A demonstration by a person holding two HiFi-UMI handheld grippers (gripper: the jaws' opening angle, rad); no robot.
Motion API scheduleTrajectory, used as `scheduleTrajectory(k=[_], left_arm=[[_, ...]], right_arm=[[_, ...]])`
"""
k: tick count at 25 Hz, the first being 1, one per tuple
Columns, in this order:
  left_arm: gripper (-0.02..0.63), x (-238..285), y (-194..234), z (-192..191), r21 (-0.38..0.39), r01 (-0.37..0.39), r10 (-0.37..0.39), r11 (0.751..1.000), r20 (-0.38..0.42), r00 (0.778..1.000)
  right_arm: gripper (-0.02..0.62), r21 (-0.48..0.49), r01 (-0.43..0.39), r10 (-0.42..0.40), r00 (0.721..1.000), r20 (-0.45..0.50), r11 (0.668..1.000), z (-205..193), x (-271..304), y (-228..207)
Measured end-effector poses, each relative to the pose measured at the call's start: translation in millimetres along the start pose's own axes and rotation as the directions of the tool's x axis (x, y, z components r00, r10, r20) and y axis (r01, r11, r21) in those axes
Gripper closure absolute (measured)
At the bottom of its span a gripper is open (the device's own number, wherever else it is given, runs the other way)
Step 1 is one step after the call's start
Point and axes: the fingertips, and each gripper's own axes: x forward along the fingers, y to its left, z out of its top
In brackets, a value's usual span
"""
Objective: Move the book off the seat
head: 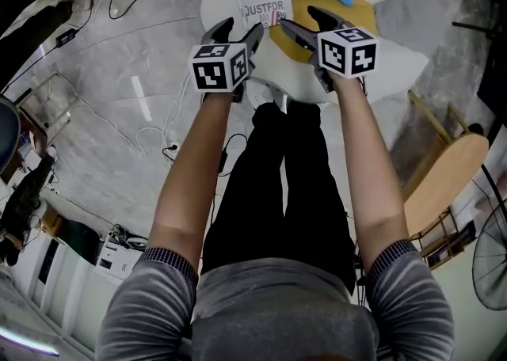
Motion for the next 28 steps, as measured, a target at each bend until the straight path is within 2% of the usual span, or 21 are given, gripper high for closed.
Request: scheduleTrajectory(k=[7,12,19,23,28], left_arm=[[0.304,45.8,13.3,-48.3,0.001,-0.027,0.027,1.000,-0.097,0.995],[0.297,76.5,34.8,-66.5,-0.002,-0.063,0.062,0.998,-0.140,0.988],[0.292,104.0,59.6,-90.9,-0.030,-0.110,0.104,0.993,-0.167,0.981],[0.291,118.4,63.8,-106.7,-0.062,-0.105,0.092,0.993,-0.181,0.979],[0.288,134.9,62.9,-116.7,-0.058,-0.110,0.097,0.992,-0.185,0.978]], right_arm=[[0.219,0.070,-0.003,0.007,0.999,-0.050,0.998,-48.6,37.3,-33.8],[0.199,0.133,-0.002,0.010,0.998,-0.056,0.991,-62.6,64.6,-69.1],[0.173,0.163,-0.017,0.031,0.996,-0.087,0.986,-91.3,102.0,-104.3],[0.158,0.213,-0.047,0.063,0.996,-0.067,0.976,-99.1,119.7,-114.0],[0.158,0.244,-0.076,0.089,0.995,-0.046,0.967,-102.1,136.8,-129.2]])
